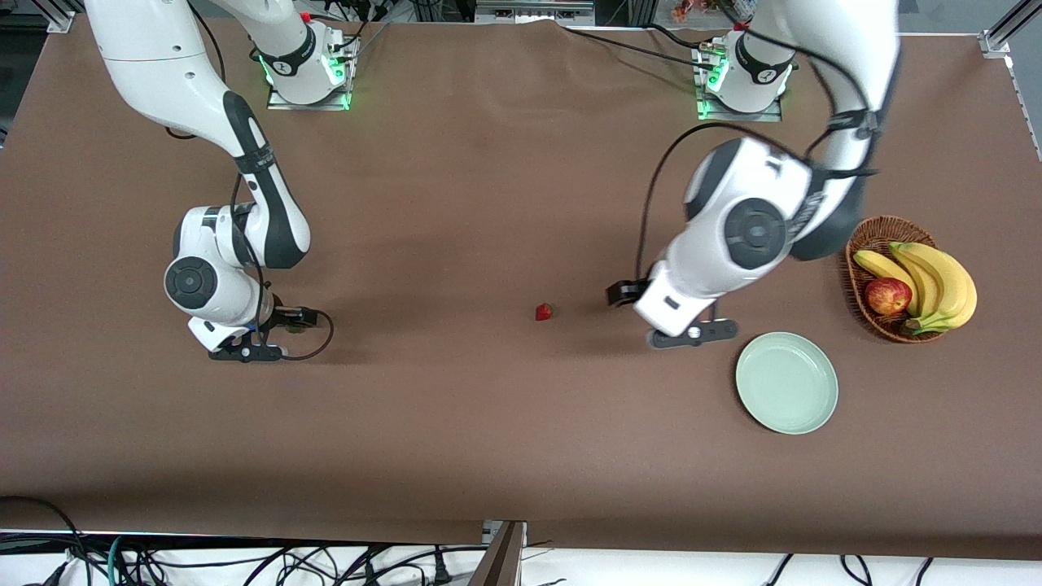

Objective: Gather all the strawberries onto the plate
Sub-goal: 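Move the left gripper over the strawberry at the table middle, then grasp the strawberry with the left gripper while the right gripper grasps another, then drop the strawberry on the plate while the right gripper sets another mid-table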

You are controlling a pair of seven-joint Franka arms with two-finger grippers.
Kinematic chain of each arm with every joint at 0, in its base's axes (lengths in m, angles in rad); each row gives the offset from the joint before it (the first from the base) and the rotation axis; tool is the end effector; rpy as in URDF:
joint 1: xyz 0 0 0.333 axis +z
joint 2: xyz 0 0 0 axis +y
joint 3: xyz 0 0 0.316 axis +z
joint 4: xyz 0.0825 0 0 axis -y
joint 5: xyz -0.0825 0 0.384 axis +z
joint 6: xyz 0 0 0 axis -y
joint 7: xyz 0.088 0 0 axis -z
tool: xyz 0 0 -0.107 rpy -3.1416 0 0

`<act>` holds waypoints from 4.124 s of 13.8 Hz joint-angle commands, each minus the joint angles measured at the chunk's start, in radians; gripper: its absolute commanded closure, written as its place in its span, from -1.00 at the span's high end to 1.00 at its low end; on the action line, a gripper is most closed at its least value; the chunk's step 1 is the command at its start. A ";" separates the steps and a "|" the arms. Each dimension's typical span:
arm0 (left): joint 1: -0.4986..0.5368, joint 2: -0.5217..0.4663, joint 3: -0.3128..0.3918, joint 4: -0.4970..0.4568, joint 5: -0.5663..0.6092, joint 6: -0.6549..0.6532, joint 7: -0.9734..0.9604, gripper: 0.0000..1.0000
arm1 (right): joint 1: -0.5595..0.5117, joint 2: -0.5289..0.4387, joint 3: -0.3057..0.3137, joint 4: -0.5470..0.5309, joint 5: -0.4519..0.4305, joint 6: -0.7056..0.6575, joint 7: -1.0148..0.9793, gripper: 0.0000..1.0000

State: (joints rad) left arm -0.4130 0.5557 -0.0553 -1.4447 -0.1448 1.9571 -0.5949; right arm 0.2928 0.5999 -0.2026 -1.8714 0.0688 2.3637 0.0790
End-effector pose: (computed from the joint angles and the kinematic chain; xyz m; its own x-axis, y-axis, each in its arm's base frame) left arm 0.6268 -0.3202 0.3637 0.9747 0.1823 -0.1292 0.1963 -0.9748 0.1058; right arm 0.6242 0.0626 0.1886 0.9961 -0.0144 -0.0869 -0.0076 -0.9970 0.0775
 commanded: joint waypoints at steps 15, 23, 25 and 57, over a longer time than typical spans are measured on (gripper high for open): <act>-0.221 0.313 0.015 0.010 -0.013 0.422 -0.333 1.00 | -0.007 -0.017 0.008 -0.057 0.072 0.088 -0.036 0.78; -0.230 0.326 0.017 0.012 0.001 0.422 -0.327 0.46 | -0.007 -0.017 0.009 -0.055 0.072 0.086 -0.036 -0.16; -0.230 0.326 0.017 0.013 0.001 0.424 -0.325 0.42 | -0.007 -0.017 0.011 -0.054 0.072 0.086 -0.036 -0.33; 0.384 0.217 0.031 0.064 0.097 0.111 0.831 -1.00 | 0.469 0.239 0.204 0.482 0.078 0.161 1.038 -0.38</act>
State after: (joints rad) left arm -0.0639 0.7612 -0.0062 -1.3707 -0.0598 2.0646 0.1568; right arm 0.7252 0.7850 0.0107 -1.4448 0.1414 2.4869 1.0803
